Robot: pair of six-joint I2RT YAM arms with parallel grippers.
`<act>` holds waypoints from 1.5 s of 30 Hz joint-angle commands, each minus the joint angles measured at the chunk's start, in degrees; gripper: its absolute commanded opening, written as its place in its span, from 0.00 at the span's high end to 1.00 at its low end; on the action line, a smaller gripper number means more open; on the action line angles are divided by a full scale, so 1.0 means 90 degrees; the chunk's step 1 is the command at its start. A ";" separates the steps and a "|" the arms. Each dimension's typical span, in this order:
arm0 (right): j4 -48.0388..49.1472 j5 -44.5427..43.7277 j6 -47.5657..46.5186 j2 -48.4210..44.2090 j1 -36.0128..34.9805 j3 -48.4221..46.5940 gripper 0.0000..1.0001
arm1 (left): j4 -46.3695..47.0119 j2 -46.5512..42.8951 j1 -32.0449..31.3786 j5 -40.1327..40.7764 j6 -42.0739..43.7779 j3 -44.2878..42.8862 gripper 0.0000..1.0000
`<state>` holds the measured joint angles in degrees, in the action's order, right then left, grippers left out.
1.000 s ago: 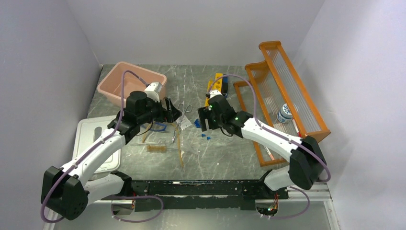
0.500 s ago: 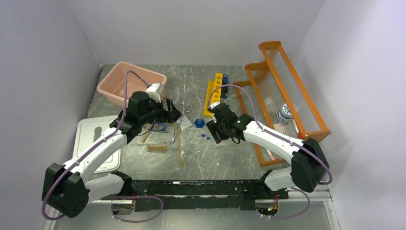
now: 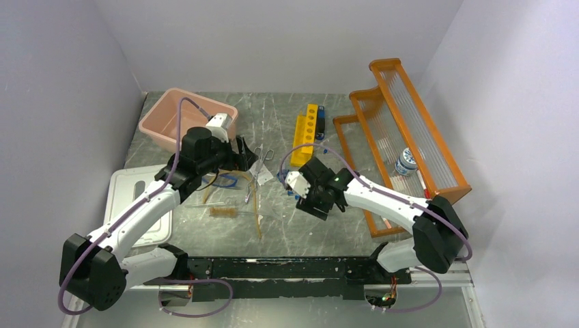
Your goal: Organize the chemistry lab equipment
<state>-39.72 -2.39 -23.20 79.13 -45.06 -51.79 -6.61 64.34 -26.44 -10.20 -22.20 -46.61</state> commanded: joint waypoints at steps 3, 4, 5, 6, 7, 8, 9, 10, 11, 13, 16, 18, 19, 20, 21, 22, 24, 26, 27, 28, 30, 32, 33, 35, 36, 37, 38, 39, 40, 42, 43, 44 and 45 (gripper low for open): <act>-0.0075 -0.0082 -0.0896 0.0144 -0.0257 0.0354 0.33 | 0.0114 -0.0107 -0.0041 0.0288 0.0074 -0.0224 0.10; -0.0024 -0.0020 -0.0912 0.0182 -0.0257 0.0341 0.34 | 0.0146 -0.0107 -0.0039 0.0302 0.0044 -0.0208 0.10; 0.0009 0.0014 -0.0936 0.0249 -0.0262 0.0335 0.34 | 0.0158 -0.0112 -0.0041 0.0336 0.0010 -0.0203 0.10; 0.0051 0.0016 -0.0967 0.0312 -0.0266 0.0326 0.35 | 0.0172 -0.0117 -0.0041 0.0432 -0.0023 -0.0202 0.10; 0.0117 -0.0020 -0.1006 0.0380 -0.0267 0.0330 0.35 | 0.0175 -0.0117 -0.0041 0.0530 -0.0068 -0.0202 0.10; 0.0177 -0.0051 -0.1063 0.0457 -0.0267 0.0334 0.37 | 0.0178 -0.0117 -0.0041 0.0650 -0.0098 -0.0202 0.10; 0.0221 -0.0056 -0.1101 0.0536 -0.0267 0.0327 0.38 | 0.0161 -0.0114 -0.0041 0.0830 -0.0160 -0.0237 0.10; 0.0275 -0.0051 -0.1146 0.0618 -0.0260 0.0317 0.39 | 0.0123 -0.0103 -0.0041 0.0995 -0.0219 -0.0282 0.10; 0.0327 -0.0033 -0.1186 0.0680 -0.0264 0.0299 0.40 | 0.0099 -0.0103 -0.0041 0.1100 -0.0239 -0.0326 0.10; 0.0414 0.0049 -0.1257 0.0803 -0.0255 0.0255 0.41 | 0.0098 -0.0093 -0.0041 0.1123 -0.0239 -0.0405 0.10; 0.0419 0.0176 -0.1341 0.0970 -0.0257 0.0160 0.47 | 0.0100 -0.0061 -0.0041 0.1295 -0.0259 -0.0469 0.10; 0.0422 0.0413 -0.1322 0.1010 -0.0257 0.0130 0.50 | 0.0098 -0.0042 -0.0039 0.1326 -0.0258 -0.0494 0.10; 0.0449 0.0600 -0.1312 0.1012 -0.0257 0.0138 0.52 | 0.0100 -0.0035 -0.0036 0.1307 -0.0245 -0.0529 0.10; 0.0465 0.0706 -0.1316 0.1027 -0.0257 0.0163 0.54 | 0.0067 -0.0030 -0.0041 0.1295 -0.0253 -0.0590 0.11; 0.0468 0.0760 -0.1323 0.1053 -0.0252 0.0177 0.57 | 0.0044 -0.0029 -0.0041 0.1297 -0.0271 -0.0659 0.11; 0.0481 0.0801 -0.1335 0.1076 -0.0257 0.0187 0.60 | 0.0049 -0.0034 -0.0041 0.1306 -0.0289 -0.0723 0.11; 0.0532 0.0841 -0.1348 0.1113 -0.0257 0.0198 0.68 | 0.0073 -0.0051 -0.0041 0.1358 -0.0314 -0.0816 0.11; 0.0556 0.0874 -0.1334 0.1178 -0.0250 0.0172 0.71 | 0.0073 -0.0053 -0.0041 0.1400 -0.0308 -0.0885 0.11; 0.0569 0.0880 -0.1324 0.1225 -0.0256 0.0160 0.71 | 0.0050 -0.0057 -0.0041 0.1422 -0.0303 -0.0910 0.11; 0.0606 0.0859 -0.1319 0.1236 -0.0257 0.0159 0.68 | 0.0022 -0.0050 -0.0041 0.1433 -0.0291 -0.0935 0.11; 0.0711 0.0724 -0.1319 0.1255 -0.0258 0.0217 0.62 | -0.0049 -0.0057 -0.0040 0.1469 -0.0270 -0.0967 0.11; 0.0776 0.0671 -0.1324 0.1277 -0.0262 0.0270 0.58 | -0.0101 -0.0108 -0.0041 0.1511 -0.0261 -0.0965 0.11; 0.0804 0.0673 -0.1314 0.1292 -0.0266 0.0291 0.57 | -0.0105 -0.0127 -0.0041 0.1524 -0.0259 -0.0952 0.11; 0.0869 0.0702 -0.1296 0.1312 -0.0267 0.0330 0.57 | -0.0103 -0.0196 -0.0041 0.1549 -0.0240 -0.0928 0.11; 0.0895 0.0716 -0.1278 0.1330 -0.0267 0.0334 0.59 | -0.0112 -0.0220 -0.0041 0.1563 -0.0231 -0.0925 0.11; 0.0919 0.0731 -0.1250 0.1352 -0.0267 0.0334 0.62 | -0.0137 -0.0231 -0.0041 0.1592 -0.0224 -0.0925 0.11; 0.0929 0.0746 -0.1229 0.1370 -0.0267 0.0321 0.65 | -0.0157 -0.0250 -0.0041 0.1607 -0.0220 -0.0925 0.11; 0.0920 0.0769 -0.1210 0.1385 -0.0267 0.0295 0.68 | -0.0192 -0.0258 -0.0040 0.1629 -0.0222 -0.0927 0.11; 0.0902 0.0782 -0.1187 0.1387 -0.0267 0.0266 0.71 | -0.0230 -0.0273 -0.0041 0.1653 -0.0222 -0.0933 0.11; 0.0871 0.0812 -0.1131 0.1322 -0.0265 0.0215 0.75 | -0.0299 -0.0308 -0.0041 0.1728 -0.0243 -0.0944 0.11; 0.0877 0.0886 -0.1090 0.1240 -0.0267 0.0195 0.77 | -0.0322 -0.0325 -0.0041 0.1727 -0.0264 -0.0937 0.11; 0.0899 0.0954 -0.1046 0.1125 -0.0258 0.0184 0.79 | -0.0336 -0.0369 -0.0041 0.1725 -0.0273 -0.0921 0.10; 0.0915 0.1094 -0.0987 0.0993 -0.0252 0.0162 0.80 | -0.0338 -0.0405 -0.0041 0.1764 -0.0298 -0.0902 0.10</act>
<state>-33.01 4.08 -33.74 90.28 -47.27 -49.71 -8.88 62.61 -26.48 3.73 -24.47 -53.58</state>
